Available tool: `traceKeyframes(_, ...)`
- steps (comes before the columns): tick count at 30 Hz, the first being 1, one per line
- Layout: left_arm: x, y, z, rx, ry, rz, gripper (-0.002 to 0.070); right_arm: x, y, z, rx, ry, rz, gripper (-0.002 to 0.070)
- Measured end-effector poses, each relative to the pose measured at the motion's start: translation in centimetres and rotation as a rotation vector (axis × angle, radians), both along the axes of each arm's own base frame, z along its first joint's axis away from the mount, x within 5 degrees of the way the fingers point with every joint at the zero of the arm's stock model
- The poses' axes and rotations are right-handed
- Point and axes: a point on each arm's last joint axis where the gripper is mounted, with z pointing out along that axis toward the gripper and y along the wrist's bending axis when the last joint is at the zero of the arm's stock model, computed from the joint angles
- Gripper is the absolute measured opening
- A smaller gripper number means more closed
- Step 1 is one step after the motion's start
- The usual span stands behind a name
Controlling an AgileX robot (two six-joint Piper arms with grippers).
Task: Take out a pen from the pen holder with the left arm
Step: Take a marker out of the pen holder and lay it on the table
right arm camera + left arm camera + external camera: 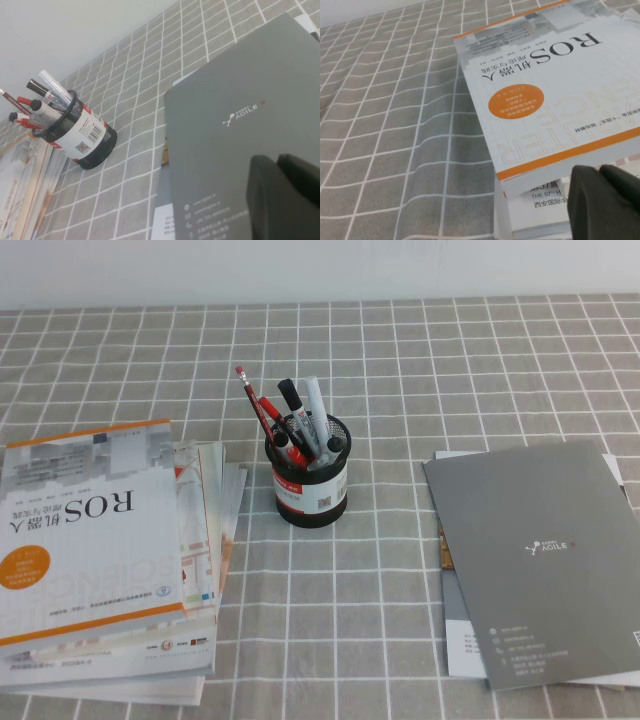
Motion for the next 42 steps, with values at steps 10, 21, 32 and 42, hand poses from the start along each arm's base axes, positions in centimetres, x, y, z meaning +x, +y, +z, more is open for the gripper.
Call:
traceKeyframes(10, 0.2, 0.0, 0.8, 0.011, -0.092, -0.001, -0.0003, 0.0, 0.0, 0.0, 0.000, 0.000, 0.000, -0.0013)
traceKeyframes(21, 0.1, -0.2, 0.3, -0.064, -0.034, -0.004, -0.0003, 0.0, 0.0, 0.0, 0.000, 0.000, 0.000, -0.0013)
traceKeyframes(32, 0.3, -0.6, 1.6, -0.568, -0.160, 0.058, -0.0003, 0.0, 0.0, 0.0, 0.000, 0.000, 0.000, -0.0013)
traceKeyframes(42, 0.2, 0.6, 4.4, -1.160, -0.489, 0.129, -0.0003, 0.0, 0.0, 0.0, 0.000, 0.000, 0.000, -0.0013)
